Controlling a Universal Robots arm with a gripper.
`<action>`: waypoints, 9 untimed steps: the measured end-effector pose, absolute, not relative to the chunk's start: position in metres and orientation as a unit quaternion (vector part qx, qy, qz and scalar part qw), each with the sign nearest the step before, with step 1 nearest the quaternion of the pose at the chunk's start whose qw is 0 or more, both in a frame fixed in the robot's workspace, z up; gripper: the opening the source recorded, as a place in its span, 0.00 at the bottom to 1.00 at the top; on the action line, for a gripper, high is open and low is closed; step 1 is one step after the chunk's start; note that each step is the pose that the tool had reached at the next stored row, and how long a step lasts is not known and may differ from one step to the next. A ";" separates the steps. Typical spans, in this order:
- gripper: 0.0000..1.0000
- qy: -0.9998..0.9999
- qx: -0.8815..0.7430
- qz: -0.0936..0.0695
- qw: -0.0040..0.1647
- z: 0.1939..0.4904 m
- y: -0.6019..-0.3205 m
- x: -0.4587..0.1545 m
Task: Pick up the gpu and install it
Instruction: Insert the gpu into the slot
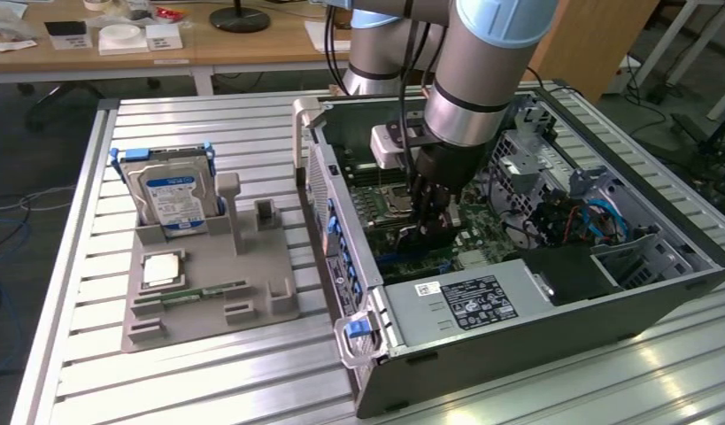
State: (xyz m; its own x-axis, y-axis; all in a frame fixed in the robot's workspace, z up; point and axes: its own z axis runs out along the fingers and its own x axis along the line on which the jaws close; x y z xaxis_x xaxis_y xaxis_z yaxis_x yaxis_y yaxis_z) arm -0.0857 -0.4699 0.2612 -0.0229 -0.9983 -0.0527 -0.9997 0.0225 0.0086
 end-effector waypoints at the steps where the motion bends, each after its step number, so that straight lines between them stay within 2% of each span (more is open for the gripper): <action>1: 0.26 0.715 -0.699 0.022 0.016 0.261 -0.470 -0.086; 9: 0.26 0.715 -0.699 0.022 0.016 0.259 -0.470 -0.086</action>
